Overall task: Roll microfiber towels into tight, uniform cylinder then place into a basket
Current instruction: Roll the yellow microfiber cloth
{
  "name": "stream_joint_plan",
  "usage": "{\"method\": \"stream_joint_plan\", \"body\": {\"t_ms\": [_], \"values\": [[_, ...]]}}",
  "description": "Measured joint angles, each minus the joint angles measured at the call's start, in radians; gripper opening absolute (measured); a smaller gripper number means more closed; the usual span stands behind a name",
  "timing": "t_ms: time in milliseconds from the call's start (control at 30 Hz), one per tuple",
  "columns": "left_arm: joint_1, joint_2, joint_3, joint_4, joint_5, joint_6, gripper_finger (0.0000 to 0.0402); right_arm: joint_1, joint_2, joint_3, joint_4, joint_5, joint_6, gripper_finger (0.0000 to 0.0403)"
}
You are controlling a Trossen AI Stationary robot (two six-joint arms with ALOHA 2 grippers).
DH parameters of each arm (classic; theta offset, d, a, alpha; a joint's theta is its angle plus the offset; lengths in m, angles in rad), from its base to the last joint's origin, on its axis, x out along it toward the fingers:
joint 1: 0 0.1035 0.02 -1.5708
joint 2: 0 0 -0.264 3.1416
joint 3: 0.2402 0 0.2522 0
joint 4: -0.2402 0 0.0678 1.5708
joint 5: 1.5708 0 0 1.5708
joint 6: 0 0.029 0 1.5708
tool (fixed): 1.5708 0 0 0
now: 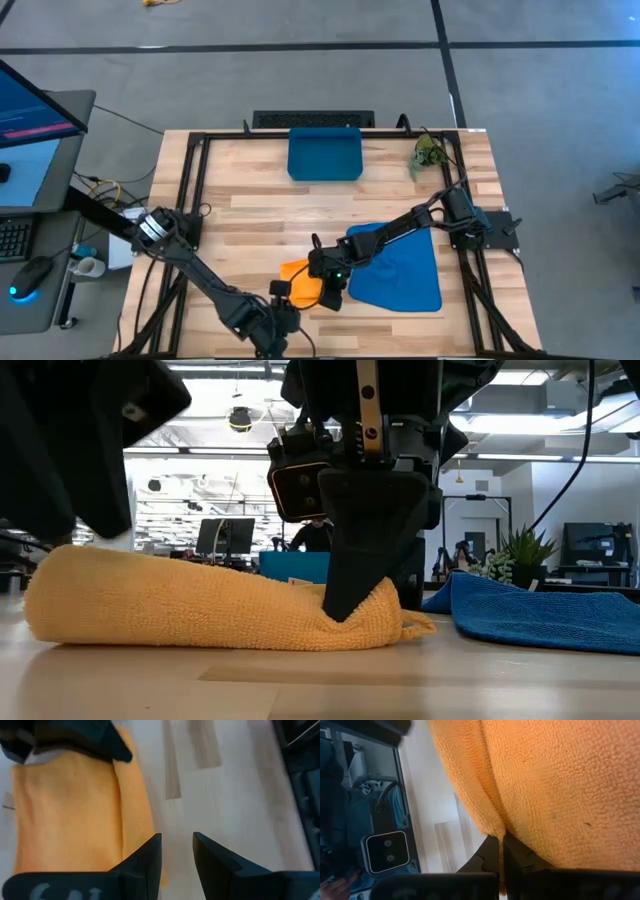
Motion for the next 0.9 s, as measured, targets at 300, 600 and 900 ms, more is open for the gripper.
{"method": "stream_joint_plan", "body": {"t_ms": [300, 600, 900], "values": [[0.012, 0.006, -0.002, -0.018, -0.036, -0.008, 0.0103, 0.001, 0.0, 0.0, 0.0, -0.001, -0.004, 0.0017], [0.06, 0.006, -0.072, -0.022, -0.064, -0.093, 0.0103, 0.007, -0.001, 0.0, 0.0, 0.001, -0.026, 0.0016], [0.071, 0.006, -0.1, -0.04, -0.087, -0.24, 0.0103, 0.007, -0.001, 0.001, 0.001, 0.001, -0.045, 0.0019]]}}
